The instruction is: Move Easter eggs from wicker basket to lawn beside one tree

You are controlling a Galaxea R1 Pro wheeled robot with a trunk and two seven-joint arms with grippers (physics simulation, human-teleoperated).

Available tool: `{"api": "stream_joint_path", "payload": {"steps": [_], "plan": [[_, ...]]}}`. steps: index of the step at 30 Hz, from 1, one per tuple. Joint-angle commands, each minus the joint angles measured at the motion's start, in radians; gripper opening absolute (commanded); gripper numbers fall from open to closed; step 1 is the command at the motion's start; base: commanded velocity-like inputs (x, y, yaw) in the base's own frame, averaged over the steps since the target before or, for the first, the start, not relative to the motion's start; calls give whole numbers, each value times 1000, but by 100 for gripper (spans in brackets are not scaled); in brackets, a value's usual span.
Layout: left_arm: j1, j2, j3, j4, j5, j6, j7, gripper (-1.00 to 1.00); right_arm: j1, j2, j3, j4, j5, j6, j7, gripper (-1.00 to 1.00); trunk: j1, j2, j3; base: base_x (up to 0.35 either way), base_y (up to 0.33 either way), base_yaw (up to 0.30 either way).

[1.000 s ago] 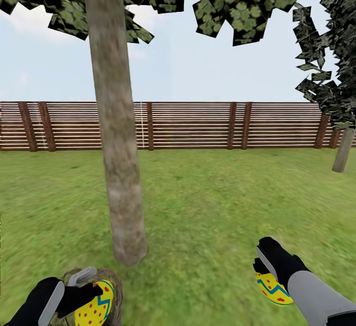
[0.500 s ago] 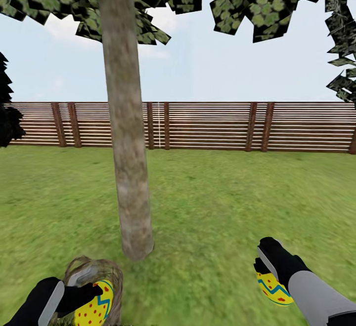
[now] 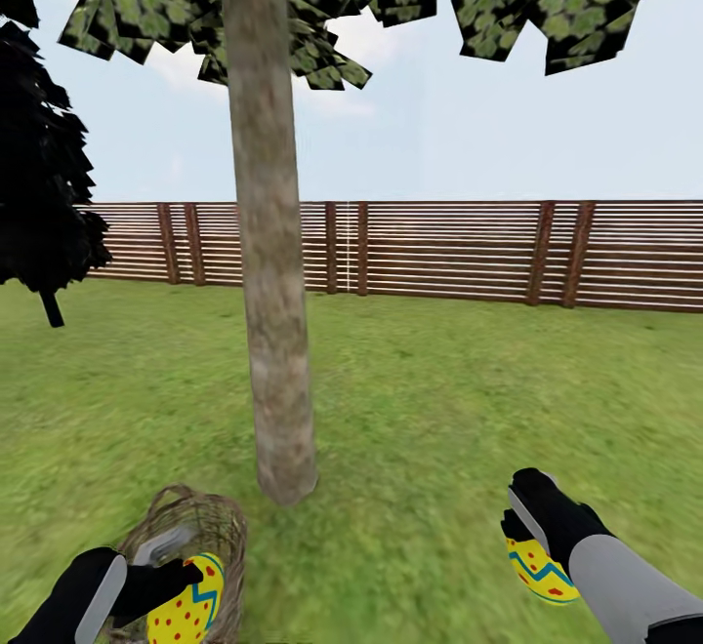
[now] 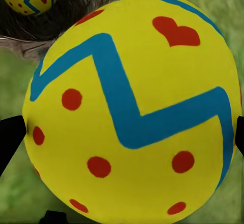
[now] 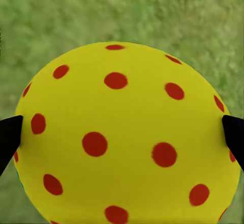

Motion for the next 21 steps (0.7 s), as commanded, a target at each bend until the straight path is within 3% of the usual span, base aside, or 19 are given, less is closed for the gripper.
{"api": "stream_joint_path", "payload": {"steps": [1, 15, 21], "plan": [[-1, -1, 3, -1, -7, 5, -8, -100, 0, -1, 7, -2, -9, 4, -5, -100, 0, -1, -1, 0, -303, 264], [-1, -1, 3, -1, -7, 5, -8, -100, 0, 0, 8, -2, -8, 4, -5, -100, 0, -1, -1, 0, -304, 259], [-1, -1, 3, -1, -7, 6, -10, -100, 0, 0, 8, -2, -8, 4, -5, -100, 0, -1, -1, 0, -307, 25]]}}
